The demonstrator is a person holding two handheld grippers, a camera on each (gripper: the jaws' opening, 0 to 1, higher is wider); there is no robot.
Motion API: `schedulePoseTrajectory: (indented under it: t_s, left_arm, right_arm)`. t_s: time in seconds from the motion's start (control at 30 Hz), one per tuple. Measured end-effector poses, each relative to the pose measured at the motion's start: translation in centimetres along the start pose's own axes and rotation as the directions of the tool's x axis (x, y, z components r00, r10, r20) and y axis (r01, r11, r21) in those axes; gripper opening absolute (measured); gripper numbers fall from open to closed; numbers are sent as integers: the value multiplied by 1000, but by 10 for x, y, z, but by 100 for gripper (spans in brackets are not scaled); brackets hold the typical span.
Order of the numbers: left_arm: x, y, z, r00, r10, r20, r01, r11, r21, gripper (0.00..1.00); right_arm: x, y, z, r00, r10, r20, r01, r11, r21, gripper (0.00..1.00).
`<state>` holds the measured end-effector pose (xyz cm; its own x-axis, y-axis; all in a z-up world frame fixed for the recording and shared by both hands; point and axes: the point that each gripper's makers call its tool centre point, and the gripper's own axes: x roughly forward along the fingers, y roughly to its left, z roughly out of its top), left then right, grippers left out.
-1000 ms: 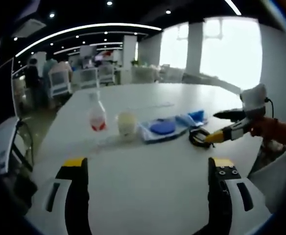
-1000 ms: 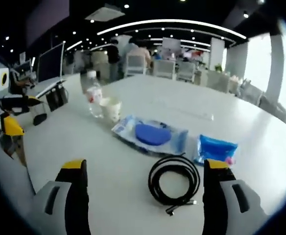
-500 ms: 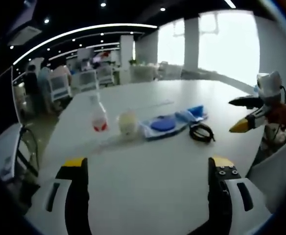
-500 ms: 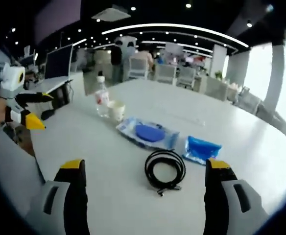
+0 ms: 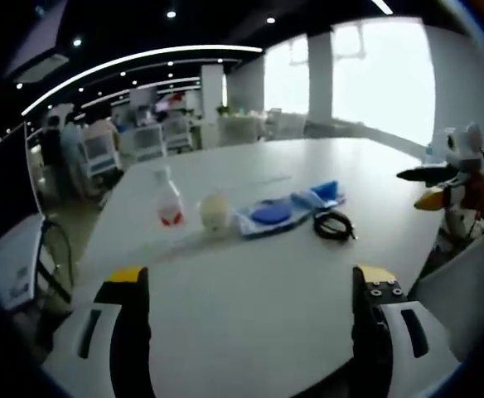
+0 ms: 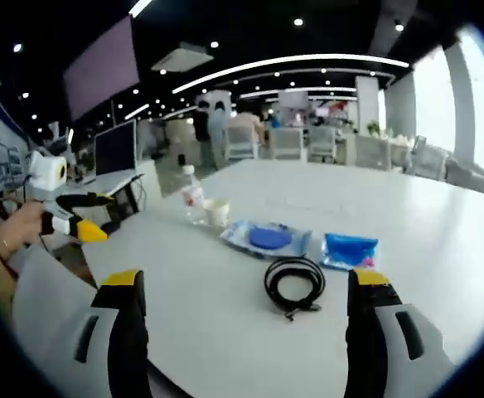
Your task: Arrange the tabletop items into an orderly group along one side of the table until the central work area is clear of visible clutter.
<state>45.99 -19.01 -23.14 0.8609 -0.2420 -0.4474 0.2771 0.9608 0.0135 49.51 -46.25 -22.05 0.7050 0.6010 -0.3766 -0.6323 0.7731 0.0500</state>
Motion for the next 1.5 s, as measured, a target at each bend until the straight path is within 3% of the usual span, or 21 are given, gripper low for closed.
schedulePoseTrajectory:
  t_s: [0.37, 0.67, 0.83, 1.5]
  left_arm:
    - [-13, 1, -4, 1000, 6, 13, -6, 1000, -5, 100]
    - [-19, -1, -15, 1000, 9, -9, -9, 1000, -8, 100]
    - [-21, -1, -15, 1000, 9, -11, -10, 1000, -13, 100]
    - [-22, -4, -17, 1000, 2, -18, -2, 1000, -30, 100]
  right_arm:
    - [-11, 1, -11, 1000, 3, -21, -3, 1000, 30, 100]
    - [-16, 8, -14, 1000, -1, -23, 2, 999, 47, 100]
    - [-17, 9, -21, 998, -1, -60, 1, 1000, -2, 100]
    - [-15, 6, -20, 998, 5, -59, -3, 999, 34, 100]
